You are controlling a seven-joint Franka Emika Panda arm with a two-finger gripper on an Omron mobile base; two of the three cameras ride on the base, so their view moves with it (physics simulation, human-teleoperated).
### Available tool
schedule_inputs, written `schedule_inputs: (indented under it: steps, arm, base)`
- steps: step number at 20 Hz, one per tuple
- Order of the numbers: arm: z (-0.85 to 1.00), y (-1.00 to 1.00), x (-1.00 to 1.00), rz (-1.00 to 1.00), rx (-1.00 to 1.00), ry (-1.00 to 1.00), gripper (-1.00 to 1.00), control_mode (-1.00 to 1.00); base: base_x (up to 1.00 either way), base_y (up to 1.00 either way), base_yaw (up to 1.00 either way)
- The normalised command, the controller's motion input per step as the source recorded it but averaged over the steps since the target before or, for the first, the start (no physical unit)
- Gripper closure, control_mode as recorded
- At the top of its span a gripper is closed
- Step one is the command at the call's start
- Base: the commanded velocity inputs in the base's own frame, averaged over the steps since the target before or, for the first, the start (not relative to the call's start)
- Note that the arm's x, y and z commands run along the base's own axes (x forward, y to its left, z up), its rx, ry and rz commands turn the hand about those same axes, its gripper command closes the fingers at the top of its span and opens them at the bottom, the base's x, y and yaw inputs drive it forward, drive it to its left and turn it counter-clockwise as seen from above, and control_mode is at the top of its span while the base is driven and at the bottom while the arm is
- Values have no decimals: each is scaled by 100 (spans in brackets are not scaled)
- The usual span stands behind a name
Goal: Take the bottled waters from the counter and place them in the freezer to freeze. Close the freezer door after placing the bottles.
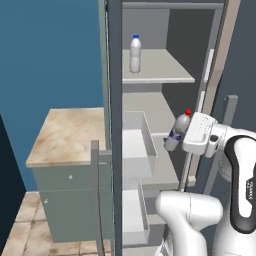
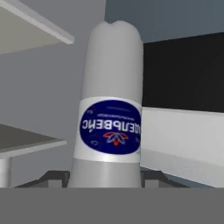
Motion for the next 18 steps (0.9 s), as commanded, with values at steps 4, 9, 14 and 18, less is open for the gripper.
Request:
schedule_inputs:
  steps: [4,9,14,18]
  arm:
    - [0,0,0,0,0,0,100,100]
    - [0,0,0,0,0,0,100,100]
    - [33,2,0,-5,0,0,100,-100]
    - [100,0,-6,-14,0,2,100,-100]
  base:
    - [13,1,-6]
    - [49,0,-5]
    - [16,8,-4]
    - [0,0,0]
